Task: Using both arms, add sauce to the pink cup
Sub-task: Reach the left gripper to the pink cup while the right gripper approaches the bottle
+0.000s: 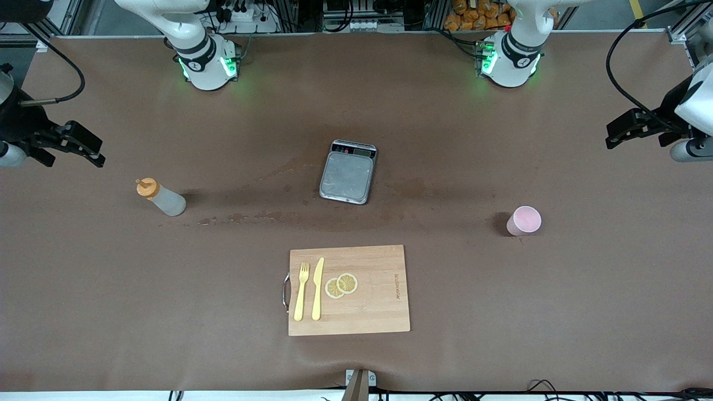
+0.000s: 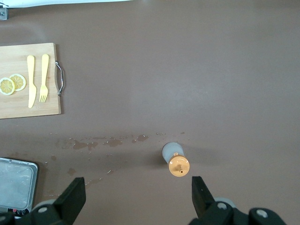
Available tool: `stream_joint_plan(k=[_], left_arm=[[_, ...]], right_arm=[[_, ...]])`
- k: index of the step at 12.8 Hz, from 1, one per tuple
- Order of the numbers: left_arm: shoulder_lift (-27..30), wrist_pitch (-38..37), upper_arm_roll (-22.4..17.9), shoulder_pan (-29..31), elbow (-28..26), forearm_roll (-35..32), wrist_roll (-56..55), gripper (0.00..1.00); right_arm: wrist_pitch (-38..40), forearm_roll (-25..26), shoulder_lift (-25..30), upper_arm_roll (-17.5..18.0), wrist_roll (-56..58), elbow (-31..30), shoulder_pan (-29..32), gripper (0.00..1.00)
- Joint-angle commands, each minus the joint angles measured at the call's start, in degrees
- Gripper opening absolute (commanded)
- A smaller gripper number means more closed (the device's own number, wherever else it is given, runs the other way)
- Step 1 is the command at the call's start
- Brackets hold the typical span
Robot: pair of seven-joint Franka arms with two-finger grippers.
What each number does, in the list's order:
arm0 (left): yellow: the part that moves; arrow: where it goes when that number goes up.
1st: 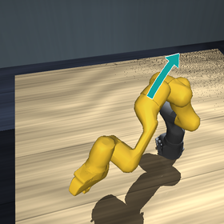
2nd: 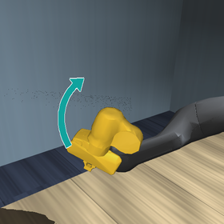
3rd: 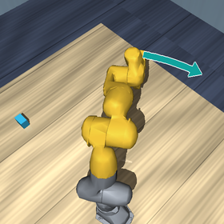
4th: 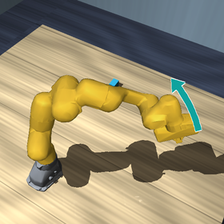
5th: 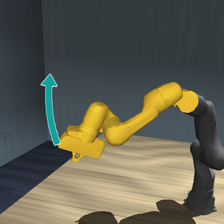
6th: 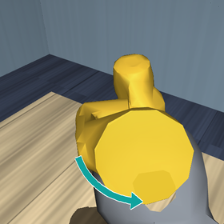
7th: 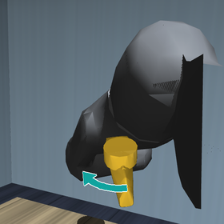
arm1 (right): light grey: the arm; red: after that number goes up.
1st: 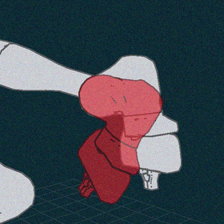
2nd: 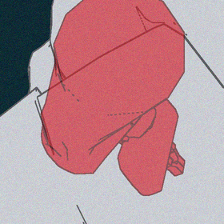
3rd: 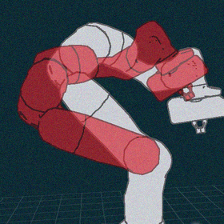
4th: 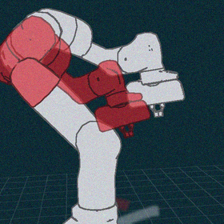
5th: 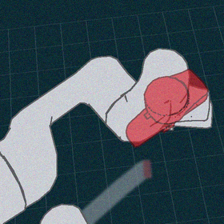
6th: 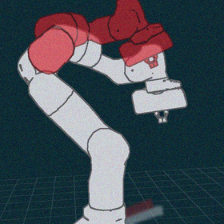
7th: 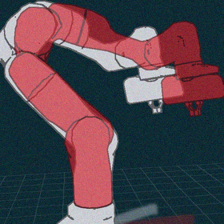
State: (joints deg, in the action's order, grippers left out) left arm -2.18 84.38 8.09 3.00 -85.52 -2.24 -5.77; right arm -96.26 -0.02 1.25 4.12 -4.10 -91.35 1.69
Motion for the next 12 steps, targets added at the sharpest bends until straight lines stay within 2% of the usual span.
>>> stream_joint_plan(k=[1,3,7,9,12], left_arm=[[-2.12,0.08,-0.09,0.25,0.70,0.22,0.93,1.00],[-4.30,0.08,-0.09,0.42,-0.26,0.83,1.02,1.00],[-10.02,2.53,-0.18,0.60,-1.57,0.83,0.67,1.00],[-9.95,7.96,-0.18,0.69,-6.48,0.83,0.32,1.00],[-8.72,18.85,-0.09,1.74,-15.88,0.83,0.23,1.00]], right_arm=[[0.28,-0.07,-0.02,0.27,-0.12,0.30,0.60,1.00],[0.28,0.54,-4.13,0.27,-0.03,0.64,0.51,1.00],[-0.77,2.11,-5.11,0.18,0.24,0.91,1.12,1.00],[-3.84,2.30,-7.83,0.27,0.06,0.83,3.32,1.00],[-4.47,2.04,-10.74,0.27,-0.20,0.39,5.34,1.00]])
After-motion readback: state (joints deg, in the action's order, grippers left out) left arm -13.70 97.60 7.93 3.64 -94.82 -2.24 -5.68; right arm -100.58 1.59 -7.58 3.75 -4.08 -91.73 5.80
